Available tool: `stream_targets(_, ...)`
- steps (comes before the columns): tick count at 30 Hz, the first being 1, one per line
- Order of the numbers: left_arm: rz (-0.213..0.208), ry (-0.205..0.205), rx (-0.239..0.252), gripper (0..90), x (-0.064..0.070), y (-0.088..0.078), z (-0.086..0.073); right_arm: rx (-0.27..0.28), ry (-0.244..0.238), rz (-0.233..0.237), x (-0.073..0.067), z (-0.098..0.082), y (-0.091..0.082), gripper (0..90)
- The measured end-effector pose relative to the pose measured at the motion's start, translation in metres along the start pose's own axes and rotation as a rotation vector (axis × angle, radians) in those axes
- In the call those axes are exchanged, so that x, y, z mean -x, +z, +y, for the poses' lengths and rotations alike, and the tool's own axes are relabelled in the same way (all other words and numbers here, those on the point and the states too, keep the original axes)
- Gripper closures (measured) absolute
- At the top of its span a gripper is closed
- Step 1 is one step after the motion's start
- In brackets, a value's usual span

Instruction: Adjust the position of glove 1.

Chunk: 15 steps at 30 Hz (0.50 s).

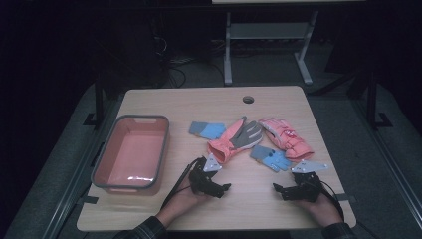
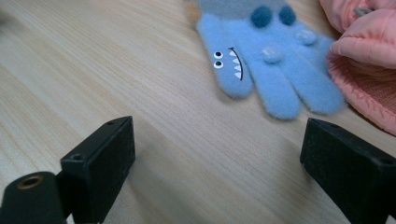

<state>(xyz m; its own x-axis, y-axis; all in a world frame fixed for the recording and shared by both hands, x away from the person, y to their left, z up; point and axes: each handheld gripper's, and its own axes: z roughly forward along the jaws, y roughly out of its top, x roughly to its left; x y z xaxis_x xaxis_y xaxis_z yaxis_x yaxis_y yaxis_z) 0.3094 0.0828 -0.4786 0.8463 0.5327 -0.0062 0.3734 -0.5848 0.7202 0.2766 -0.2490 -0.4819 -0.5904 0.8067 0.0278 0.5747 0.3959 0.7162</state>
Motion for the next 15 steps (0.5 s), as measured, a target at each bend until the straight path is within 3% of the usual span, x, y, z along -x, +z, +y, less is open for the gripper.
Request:
stream_targets(7, -0.017, 0.019, -0.040, 12.6, 0.000, -0.005, 0.000, 0.000, 0.002, -0.002, 0.000, 0.000, 0.000, 9.7)
stream_targets(9, -0.025, 0.033, -0.053, 12.8, -0.001, -0.008, -0.001, 0.004, 0.000, 0.006, 0.000, 0.000, -0.001, 15.0)
stream_targets(12, -0.036, 0.037, -0.054, 12.8, -0.002, -0.011, -0.003, -0.005, -0.004, 0.005, 0.000, 0.001, -0.003, 16.0)
stream_targets(15, -0.044, 0.034, -0.050, 12.8, -0.006, -0.016, -0.007, 0.015, -0.013, 0.003, 0.000, 0.005, -0.007, 25.2)
